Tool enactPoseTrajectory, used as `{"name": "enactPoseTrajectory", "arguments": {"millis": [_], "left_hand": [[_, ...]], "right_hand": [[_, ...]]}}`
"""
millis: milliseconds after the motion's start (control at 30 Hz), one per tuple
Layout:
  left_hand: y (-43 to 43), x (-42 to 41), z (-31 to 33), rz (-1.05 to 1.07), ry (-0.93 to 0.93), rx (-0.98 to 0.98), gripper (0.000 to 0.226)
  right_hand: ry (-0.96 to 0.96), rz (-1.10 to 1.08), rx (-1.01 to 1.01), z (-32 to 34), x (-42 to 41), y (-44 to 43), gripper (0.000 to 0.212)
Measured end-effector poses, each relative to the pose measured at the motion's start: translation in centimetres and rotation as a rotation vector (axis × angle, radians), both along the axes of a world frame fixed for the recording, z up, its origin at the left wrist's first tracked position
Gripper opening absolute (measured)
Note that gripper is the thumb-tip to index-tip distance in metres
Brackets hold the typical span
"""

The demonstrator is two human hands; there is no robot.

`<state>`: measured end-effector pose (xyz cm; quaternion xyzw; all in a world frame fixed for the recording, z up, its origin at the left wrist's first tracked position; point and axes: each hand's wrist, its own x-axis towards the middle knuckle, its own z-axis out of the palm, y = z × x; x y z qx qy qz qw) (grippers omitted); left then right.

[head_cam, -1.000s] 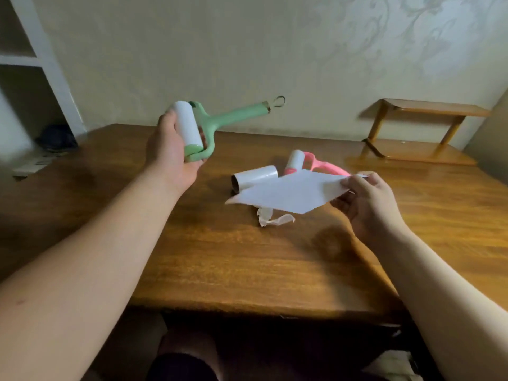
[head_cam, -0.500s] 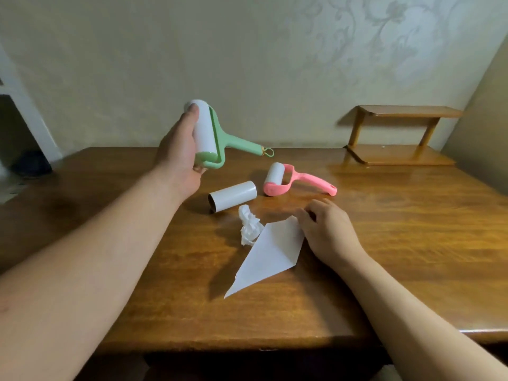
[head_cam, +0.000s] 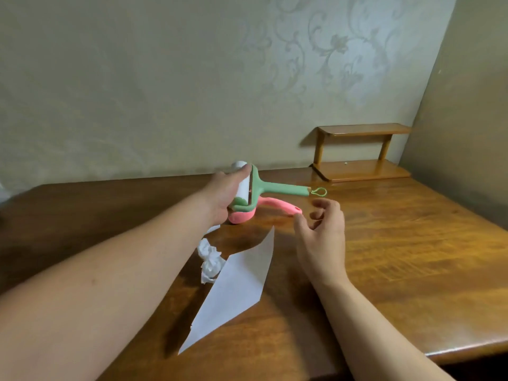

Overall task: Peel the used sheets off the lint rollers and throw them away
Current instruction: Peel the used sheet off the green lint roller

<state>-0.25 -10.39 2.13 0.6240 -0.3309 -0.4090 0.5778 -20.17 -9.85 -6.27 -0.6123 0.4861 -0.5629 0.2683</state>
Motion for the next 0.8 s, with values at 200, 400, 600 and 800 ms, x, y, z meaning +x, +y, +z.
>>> {"name": "enactPoseTrajectory", "arguments": {"millis": [200, 400, 600, 800], "left_hand": [[-1.9, -3.8, -1.2, -0.152, 0.018, 0.048, 0.033], [-2.8, -6.2, -1.4, -0.326, -0.346, 0.134, 0.045], [-2.2, -5.0, -1.1, -0.334, -1.153, 0.172, 0.049], [2.1, 0.3, -1.5, -0.280, -1.151, 0.052, 0.051]], "right_hand": [[0.158, 0.043, 0.121, -0.1, -1.2, -1.6, 0.061], [0.248, -0.035, 0.121, 0.0, -1.5, -1.9, 0.050], [0.314, -0.060, 0.147, -0.2, -1.3, -1.8, 0.047], [0.377, 0.027, 0.067, 0.1, -1.4, -0.3, 0.036]]}}
